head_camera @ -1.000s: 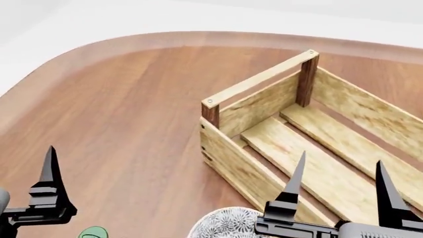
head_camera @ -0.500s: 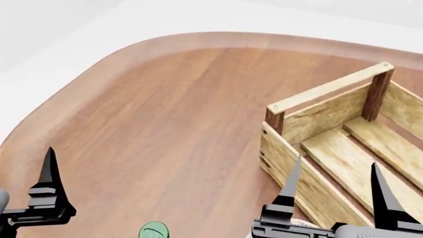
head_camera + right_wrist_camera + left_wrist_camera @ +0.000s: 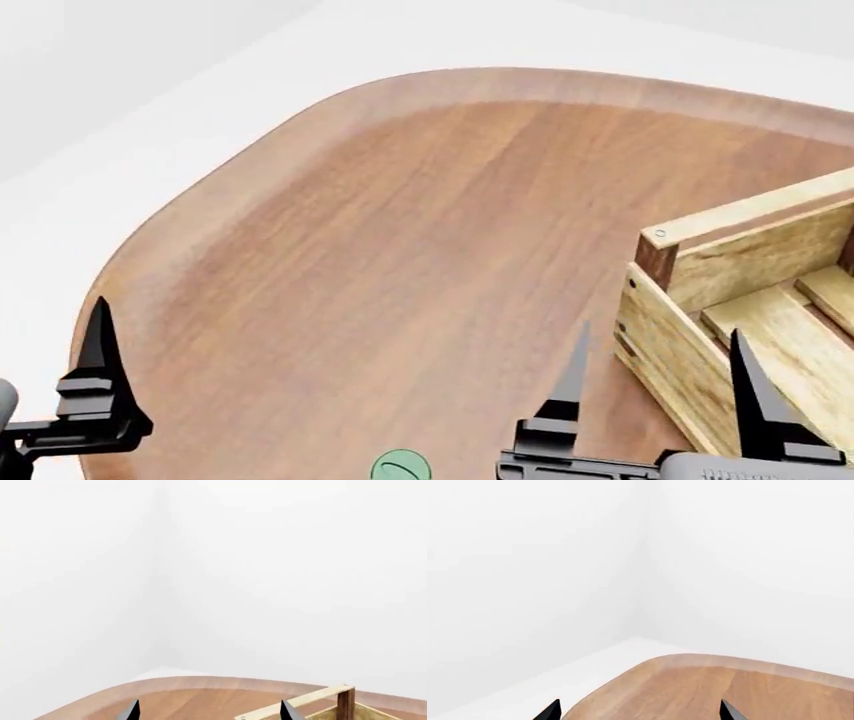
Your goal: Pick up the salad dressing and put it in the tray.
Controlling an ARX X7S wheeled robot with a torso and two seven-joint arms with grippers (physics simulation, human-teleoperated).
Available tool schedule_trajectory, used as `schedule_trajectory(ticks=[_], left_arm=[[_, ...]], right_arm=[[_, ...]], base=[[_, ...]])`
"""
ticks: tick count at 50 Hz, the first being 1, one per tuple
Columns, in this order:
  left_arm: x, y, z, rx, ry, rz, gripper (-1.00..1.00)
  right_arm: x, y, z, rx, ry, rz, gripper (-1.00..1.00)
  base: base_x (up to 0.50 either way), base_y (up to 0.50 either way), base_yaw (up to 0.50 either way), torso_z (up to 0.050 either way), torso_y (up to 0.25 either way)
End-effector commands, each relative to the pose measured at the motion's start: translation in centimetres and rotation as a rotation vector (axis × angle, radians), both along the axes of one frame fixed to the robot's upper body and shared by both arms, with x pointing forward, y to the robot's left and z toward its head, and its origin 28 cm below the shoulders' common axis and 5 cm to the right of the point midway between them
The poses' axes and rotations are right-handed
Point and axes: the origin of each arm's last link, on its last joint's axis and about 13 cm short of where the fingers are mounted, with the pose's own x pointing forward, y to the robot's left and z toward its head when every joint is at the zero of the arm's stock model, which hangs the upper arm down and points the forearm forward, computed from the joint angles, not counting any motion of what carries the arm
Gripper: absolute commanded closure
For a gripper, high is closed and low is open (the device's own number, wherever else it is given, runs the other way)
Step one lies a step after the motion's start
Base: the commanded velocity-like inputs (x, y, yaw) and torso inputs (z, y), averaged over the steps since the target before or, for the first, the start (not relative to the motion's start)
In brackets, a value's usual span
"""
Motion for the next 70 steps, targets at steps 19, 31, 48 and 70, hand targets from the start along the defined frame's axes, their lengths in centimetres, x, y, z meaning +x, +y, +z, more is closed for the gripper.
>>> schedule_trajectory(ticks=[19,31,48,70], left_arm=[[0.0,0.0,0.1,0.001,-0.001,0.004,-1.0],[0.0,0.0,0.0,0.002,0.003,0.003,-1.0],[0.1,0.0,-0.2,0.003,0.007,0.004,-1.0],[0.0,0.1,-0.3,0.002,0.01,0.003,-1.0]], right_arm=[[-2.2,-1.0,-1.8,-0.233,0.287,0.459,-1.0],[-3.3,-0.9,-2.6,-0.279,0.329,0.594,-1.0],[-2.9,-0.5,-4.0,-0.302,0.371,0.628,-1.0],[-0.9,1.1,-7.1,-0.283,0.472,0.675,-1.0]], base=[[0.0,0.0,0.0,0.0,0.0],[0.0,0.0,0.0,0.0,0.0],[0.0,0.0,0.0,0.0,0.0],[0.0,0.0,0.0,0.0,0.0]])
